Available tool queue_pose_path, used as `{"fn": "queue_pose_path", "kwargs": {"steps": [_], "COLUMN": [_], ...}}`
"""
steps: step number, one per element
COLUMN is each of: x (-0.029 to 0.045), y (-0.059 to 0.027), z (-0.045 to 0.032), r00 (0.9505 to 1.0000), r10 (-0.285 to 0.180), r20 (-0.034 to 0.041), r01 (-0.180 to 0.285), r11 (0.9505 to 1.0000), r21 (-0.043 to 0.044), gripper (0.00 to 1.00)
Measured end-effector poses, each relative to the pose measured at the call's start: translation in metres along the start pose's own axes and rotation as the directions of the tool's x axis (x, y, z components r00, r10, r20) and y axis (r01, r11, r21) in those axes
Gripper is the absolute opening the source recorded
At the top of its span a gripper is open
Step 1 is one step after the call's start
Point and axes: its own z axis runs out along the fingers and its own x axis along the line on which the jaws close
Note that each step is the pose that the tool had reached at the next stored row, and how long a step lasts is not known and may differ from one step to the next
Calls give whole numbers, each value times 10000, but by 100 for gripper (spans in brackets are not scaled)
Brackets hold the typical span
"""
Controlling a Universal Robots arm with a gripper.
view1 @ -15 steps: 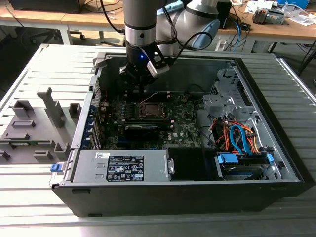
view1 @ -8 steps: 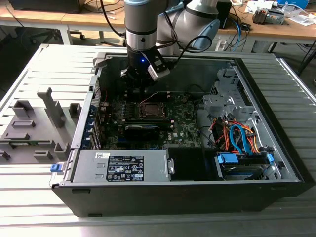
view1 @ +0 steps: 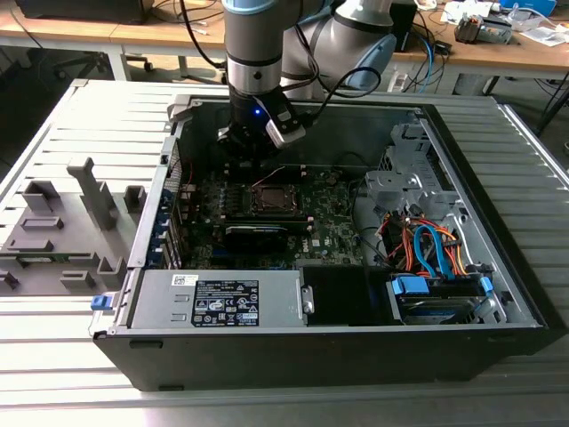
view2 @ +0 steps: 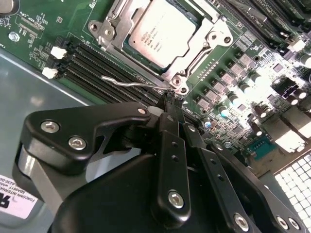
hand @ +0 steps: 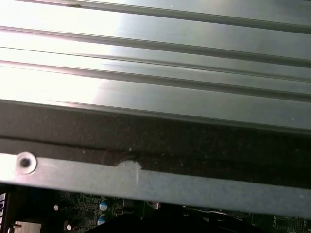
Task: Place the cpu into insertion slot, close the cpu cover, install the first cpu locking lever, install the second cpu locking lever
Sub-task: 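Install the first cpu locking lever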
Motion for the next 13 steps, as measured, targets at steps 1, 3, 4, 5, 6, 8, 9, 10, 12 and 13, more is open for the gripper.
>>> {"fn": "queue_pose_path", "kwargs": {"steps": [1,3,4,5,6,8,9,10,12,13], "x": [0,0,0,0,0,-2,-9,-19,-42,-46], "y": [0,-1,-1,0,0,5,9,11,9,10], "z": [2,6,8,12,13,18,22,28,47,55], "r00": [10000,10000,9998,9994,9990,9986,9986,9986,9986,9986], "r10": [6,48,185,335,443,520,521,521,528,536], "r20": [-4,-6,-4,0,2,5,4,5,3,4], "r01": [-6,-48,-185,-335,-443,-521,-521,-521,-528,-536], "r11": [10000,10000,9998,9994,9990,9986,9986,9986,9986,9985], "r21": [34,60,67,69,71,71,71,70,73,73], "gripper": [11,11,11,11,11,11,11,11,11,11]}}
